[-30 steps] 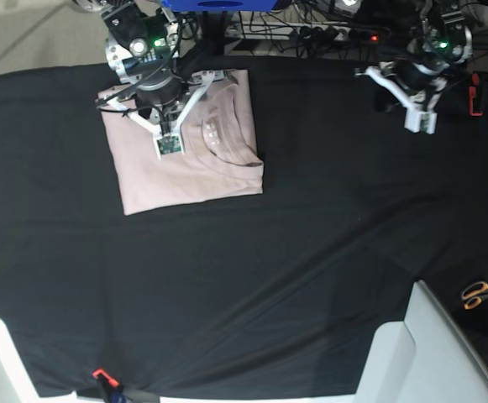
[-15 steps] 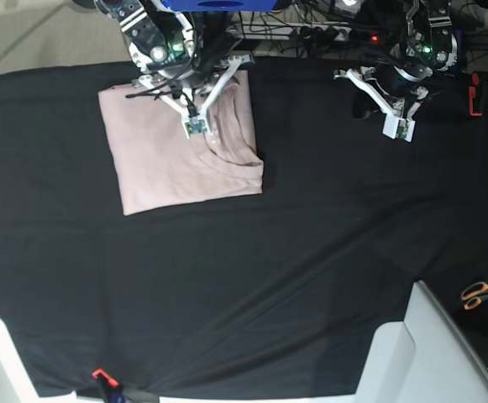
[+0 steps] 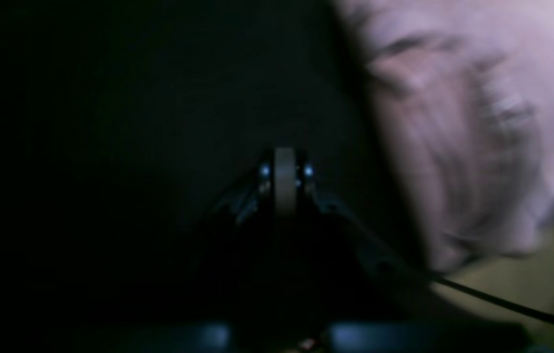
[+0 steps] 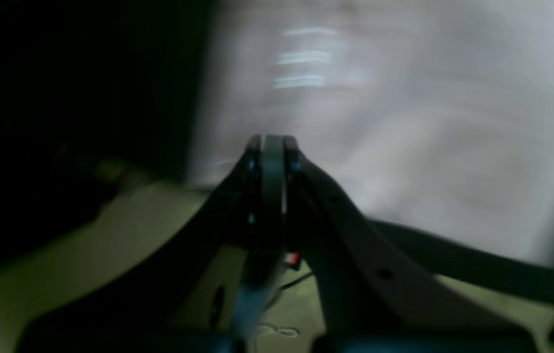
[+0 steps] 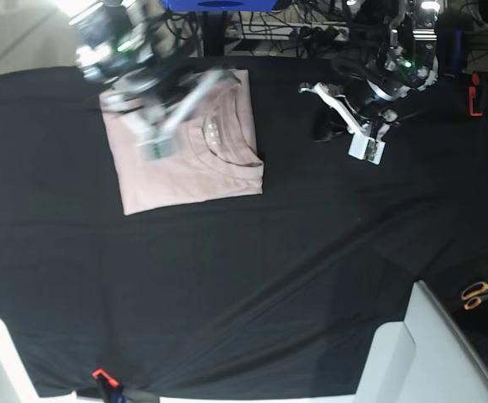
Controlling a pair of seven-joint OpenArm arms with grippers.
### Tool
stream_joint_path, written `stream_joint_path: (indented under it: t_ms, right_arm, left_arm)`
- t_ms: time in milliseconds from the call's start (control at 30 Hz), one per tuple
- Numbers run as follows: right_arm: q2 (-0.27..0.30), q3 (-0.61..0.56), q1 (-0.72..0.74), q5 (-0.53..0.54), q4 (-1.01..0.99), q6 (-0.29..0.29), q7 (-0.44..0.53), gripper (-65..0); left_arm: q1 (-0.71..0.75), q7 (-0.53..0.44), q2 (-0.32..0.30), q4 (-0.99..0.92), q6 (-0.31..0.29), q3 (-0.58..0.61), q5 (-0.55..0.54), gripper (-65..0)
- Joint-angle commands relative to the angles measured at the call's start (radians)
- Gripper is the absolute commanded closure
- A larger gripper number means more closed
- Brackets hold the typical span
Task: Fold the T-shirt properly
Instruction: 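Release the shirt and raise the right gripper away, then move the left gripper to the shirt's collar edge and grasp it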
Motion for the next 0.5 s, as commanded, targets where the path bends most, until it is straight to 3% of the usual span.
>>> stream_joint_path:
  t_ms: [0,167,200,267,300,333,467]
  right_arm:
    - [-0.003,0.036,0.003,0.008,0.012,0.008,0.012,0.0]
    - [-0.003,0.133,-0.011,0.007,0.004,0.052,0.018,0.0]
    - [-0.002,0.142,-0.011,0.007,0.003,0.06,0.018,0.0]
    - [0.017,0.144,-0.011,0.007,-0.004,0.061,0.018,0.0]
    - [0.026,0.139,-0.009,0.007,-0.01,0.061,0.018,0.0]
    - [0.028,0.139,-0.007,0.007,-0.011,0.061,0.019,0.0]
    - [0.032,0.152,-0.007,0.007,-0.011,0.061,0.019,0.0]
  left_arm:
    - [-0.002,-0.001,-0.018,0.014,-0.006,-0.007,-0.054,-12.2]
    - [-0.012,0.007,-0.095,-0.045,-0.026,0.001,-0.326,-43.4]
    - [-0.026,0.007,-0.101,-0.055,-0.061,0.003,-0.359,-48.4]
    - [-0.051,0.01,-0.098,-0.101,-0.199,0.003,-0.396,-56.8]
    - [-0.062,0.01,-0.094,-0.128,-0.268,0.003,-0.398,-60.4]
    - [-0.075,0.012,-0.09,-0.156,-0.297,0.003,-0.398,-62.4]
    - [-0.12,0.013,-0.04,-0.268,-0.297,0.003,-0.379,-64.0]
